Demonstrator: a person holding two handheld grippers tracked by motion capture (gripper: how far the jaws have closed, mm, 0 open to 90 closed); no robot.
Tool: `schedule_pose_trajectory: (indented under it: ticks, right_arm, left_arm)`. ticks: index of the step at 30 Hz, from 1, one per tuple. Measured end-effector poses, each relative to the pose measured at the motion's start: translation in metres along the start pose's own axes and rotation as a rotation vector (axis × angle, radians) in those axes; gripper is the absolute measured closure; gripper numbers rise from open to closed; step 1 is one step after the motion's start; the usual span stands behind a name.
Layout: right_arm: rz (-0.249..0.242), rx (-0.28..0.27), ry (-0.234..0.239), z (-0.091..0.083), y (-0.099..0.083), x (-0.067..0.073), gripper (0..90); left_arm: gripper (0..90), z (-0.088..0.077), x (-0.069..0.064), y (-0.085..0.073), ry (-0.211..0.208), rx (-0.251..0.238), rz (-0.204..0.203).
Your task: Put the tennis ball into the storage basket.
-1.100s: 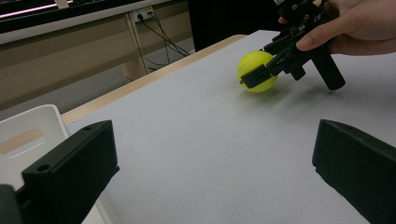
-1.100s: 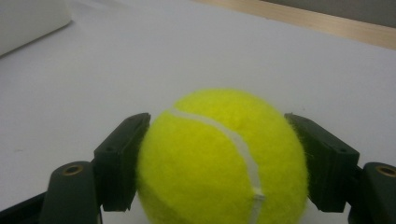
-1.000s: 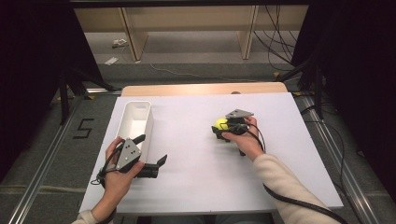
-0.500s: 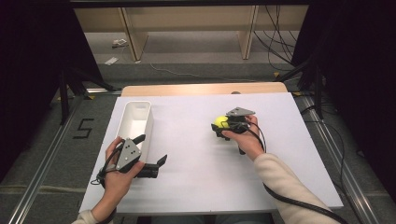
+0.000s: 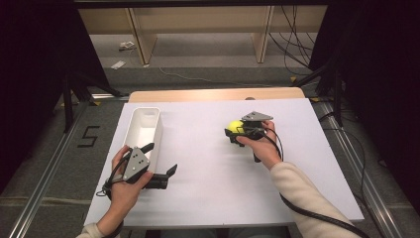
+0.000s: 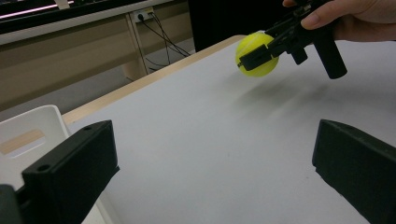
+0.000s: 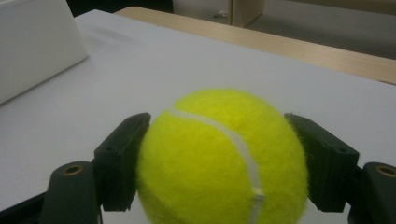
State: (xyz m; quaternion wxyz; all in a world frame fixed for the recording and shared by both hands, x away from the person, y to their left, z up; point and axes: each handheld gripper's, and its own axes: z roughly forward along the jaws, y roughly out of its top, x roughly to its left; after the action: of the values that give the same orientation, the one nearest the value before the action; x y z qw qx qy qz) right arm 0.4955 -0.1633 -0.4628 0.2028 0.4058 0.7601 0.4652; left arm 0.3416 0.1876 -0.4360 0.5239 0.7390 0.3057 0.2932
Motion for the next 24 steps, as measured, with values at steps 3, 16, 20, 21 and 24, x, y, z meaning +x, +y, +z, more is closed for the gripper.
schedule_pose_trajectory:
  ticks: [3,16,20,21,24]
  right_arm:
    - [-0.001,-0.003,0.003,-0.0012,0.0014,-0.0001,26.4]
    - [-0.003,-0.021,0.005,-0.0044,0.0063,0.002,26.4]
    - [-0.003,-0.029,0.005,-0.0057,0.0082,0.0029,26.4]
    - [-0.005,-0.03,0.005,-0.006,0.0086,0.003,26.4]
    - [-0.006,-0.036,0.008,-0.0067,0.0097,0.0035,26.4]
  left_arm:
    - [0.0,0.0,0.0,0.0,0.0,0.0,0.001]
    - [0.0,-0.0001,0.0004,0.0,0.0,-0.001,0.0]
    - [0.0,-0.0003,0.0004,0.0001,0.001,-0.001,0.001]
    - [0.0,-0.0004,0.0003,0.0001,0.002,-0.001,-0.001]
    - [0.0,-0.0005,0.0004,0.0002,0.003,-0.002,-0.002]
